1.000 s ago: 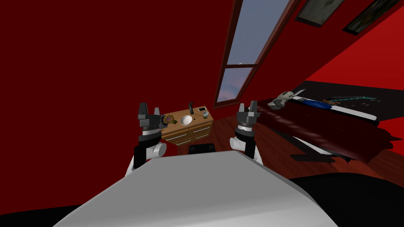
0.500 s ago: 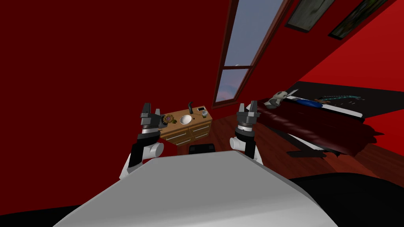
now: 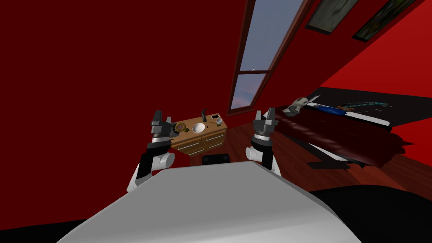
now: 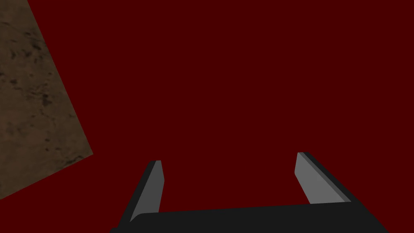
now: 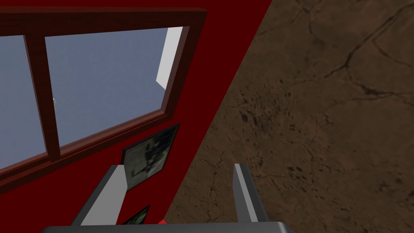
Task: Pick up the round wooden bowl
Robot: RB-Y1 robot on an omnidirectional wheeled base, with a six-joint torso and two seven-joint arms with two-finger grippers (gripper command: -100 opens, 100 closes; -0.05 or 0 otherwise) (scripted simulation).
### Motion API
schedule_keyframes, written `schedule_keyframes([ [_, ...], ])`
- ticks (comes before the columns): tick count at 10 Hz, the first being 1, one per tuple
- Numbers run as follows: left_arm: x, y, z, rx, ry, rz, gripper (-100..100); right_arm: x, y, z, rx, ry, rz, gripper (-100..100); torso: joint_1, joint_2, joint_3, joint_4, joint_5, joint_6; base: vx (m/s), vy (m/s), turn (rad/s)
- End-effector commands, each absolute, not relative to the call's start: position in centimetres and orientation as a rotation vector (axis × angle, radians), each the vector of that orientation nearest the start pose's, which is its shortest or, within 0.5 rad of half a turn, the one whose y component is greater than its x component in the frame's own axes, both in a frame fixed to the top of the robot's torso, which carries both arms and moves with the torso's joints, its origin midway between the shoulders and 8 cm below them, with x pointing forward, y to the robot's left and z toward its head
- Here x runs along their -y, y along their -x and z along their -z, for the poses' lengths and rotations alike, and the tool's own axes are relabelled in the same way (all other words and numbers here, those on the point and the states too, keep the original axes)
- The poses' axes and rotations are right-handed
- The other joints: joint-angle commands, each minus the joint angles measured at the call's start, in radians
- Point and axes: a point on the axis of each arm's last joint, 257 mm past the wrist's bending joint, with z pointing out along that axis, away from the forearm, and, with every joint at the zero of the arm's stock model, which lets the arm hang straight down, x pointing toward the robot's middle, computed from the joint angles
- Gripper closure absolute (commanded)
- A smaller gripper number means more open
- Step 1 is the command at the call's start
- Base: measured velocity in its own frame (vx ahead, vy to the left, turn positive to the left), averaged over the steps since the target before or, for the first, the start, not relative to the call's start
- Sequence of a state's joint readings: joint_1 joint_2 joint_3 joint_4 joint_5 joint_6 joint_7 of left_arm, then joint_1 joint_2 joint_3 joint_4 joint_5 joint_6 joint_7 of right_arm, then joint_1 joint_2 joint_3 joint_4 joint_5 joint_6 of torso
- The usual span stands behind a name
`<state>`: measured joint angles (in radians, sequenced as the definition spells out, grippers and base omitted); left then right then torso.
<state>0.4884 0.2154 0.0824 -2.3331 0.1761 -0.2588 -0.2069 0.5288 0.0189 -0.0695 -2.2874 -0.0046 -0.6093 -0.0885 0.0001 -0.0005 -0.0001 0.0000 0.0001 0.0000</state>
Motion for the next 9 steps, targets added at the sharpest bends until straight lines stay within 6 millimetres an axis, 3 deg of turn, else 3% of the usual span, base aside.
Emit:
schedule_keyframes([
  [1,-30.4,-37.0,-1.1,-0.865,0.638,1.111,-100,30.2,-31.6,-4.0,-0.51,-0.615,-1.327,0,0.0,0.0,0.0,0.0,0.0,0.0,0.0,-0.015,-0.041],
  [4,-30.4,-37.0,-1.1,-0.865,0.638,1.111,-100,30.2,-31.6,-4.0,-0.51,-0.615,-1.327,0,0.0,0.0,0.0,0.0,0.0,0.0,0.0,-0.003,-0.01],
  [9,-30.3,-39.4,1.2,-0.969,0.703,1.091,-100,30.2,-31.6,-4.0,-0.51,-0.615,-1.327,0,-0.001,0.0,0.0,0.0,0.0,0.0,0.0,-0.019,-0.012],
])
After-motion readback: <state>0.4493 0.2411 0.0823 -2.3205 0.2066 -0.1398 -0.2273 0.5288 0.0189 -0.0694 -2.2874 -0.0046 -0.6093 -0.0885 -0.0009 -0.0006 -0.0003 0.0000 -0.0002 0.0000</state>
